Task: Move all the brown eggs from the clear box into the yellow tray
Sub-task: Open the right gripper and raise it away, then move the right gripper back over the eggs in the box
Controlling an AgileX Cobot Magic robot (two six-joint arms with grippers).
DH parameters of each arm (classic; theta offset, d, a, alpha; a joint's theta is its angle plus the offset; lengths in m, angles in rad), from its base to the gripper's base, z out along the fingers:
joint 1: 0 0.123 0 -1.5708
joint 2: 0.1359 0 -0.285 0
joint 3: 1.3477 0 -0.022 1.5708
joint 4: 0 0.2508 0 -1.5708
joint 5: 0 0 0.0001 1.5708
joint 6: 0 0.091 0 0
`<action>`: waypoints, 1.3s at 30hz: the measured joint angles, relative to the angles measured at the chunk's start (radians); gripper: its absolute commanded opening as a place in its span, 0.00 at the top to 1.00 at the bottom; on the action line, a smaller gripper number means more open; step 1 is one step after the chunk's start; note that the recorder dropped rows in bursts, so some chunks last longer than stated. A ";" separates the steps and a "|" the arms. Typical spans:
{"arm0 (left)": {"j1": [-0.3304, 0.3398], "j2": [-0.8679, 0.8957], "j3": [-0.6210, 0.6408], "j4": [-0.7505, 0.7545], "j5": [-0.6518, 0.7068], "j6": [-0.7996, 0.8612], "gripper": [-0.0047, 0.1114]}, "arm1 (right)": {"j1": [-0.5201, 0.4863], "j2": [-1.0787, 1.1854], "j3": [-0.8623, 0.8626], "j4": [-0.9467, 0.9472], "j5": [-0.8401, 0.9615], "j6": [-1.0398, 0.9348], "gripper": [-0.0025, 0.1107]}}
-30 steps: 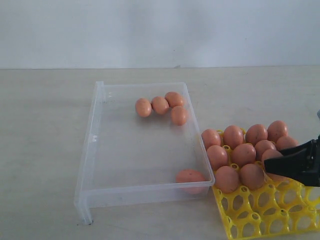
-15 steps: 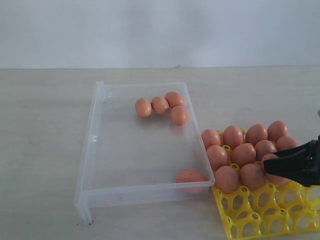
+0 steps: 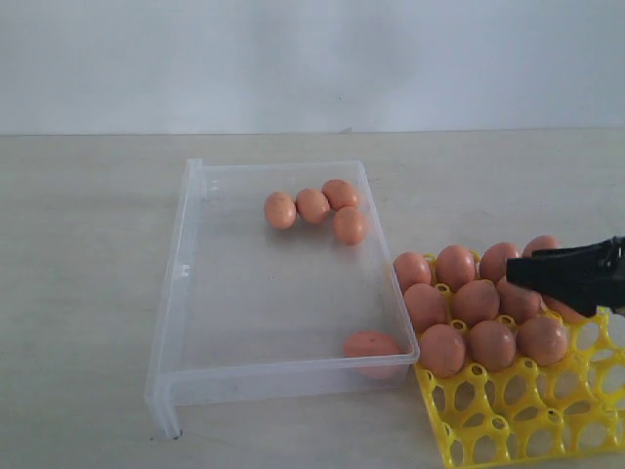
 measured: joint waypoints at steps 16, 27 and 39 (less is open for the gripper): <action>0.000 0.000 0.000 0.000 0.000 0.000 0.92 | 0.289 -0.271 -0.124 0.194 -0.031 0.055 0.97; 0.000 0.000 0.000 0.000 0.000 0.000 0.92 | 0.931 -0.308 -0.522 -0.176 1.168 0.290 0.97; 0.000 0.000 0.000 0.000 0.000 0.000 0.92 | 1.141 0.087 -0.937 0.784 2.054 -0.770 0.97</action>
